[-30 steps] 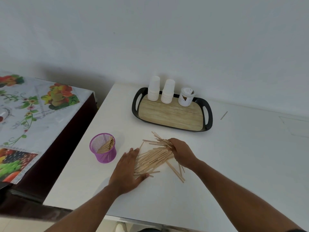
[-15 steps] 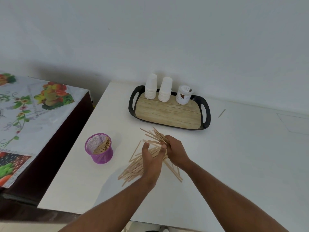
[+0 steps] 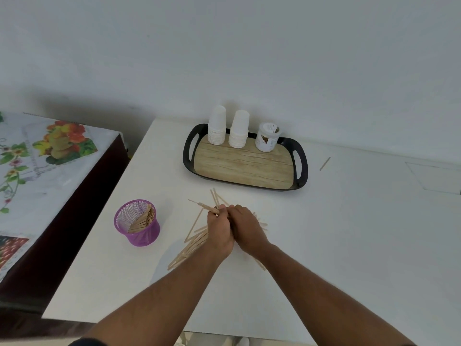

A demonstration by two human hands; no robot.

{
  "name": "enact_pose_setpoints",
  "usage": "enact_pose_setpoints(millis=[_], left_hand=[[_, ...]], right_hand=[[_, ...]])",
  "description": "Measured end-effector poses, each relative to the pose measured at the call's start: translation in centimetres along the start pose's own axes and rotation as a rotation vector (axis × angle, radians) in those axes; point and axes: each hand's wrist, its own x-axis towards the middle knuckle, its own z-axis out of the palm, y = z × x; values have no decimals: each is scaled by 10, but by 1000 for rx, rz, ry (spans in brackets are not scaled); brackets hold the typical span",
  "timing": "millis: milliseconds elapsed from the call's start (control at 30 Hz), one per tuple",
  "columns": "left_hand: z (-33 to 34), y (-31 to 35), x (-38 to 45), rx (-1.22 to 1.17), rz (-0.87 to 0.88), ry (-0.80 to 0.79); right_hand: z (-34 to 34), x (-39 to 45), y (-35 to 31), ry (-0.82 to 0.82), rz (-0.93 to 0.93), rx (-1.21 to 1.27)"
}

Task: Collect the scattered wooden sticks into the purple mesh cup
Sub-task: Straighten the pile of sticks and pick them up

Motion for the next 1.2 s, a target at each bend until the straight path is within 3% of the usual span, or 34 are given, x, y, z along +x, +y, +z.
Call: enact_pose_setpoints(millis=[133, 333, 667, 867, 1200], left_hand=[[1, 4, 4, -101, -76, 17], [-2, 10, 12, -186, -160, 44], [-2, 29, 28, -267, -55, 144], [4, 35, 26, -133, 3, 81], [13, 55, 15, 19, 108, -14]], right_hand=[[-1, -2, 6, -20, -53, 12], [-5, -3, 8, 54, 16, 74], [-15, -18, 30, 87, 96, 30], [-14, -30, 39, 134, 113, -63], [-22, -38, 46, 181, 202, 10]])
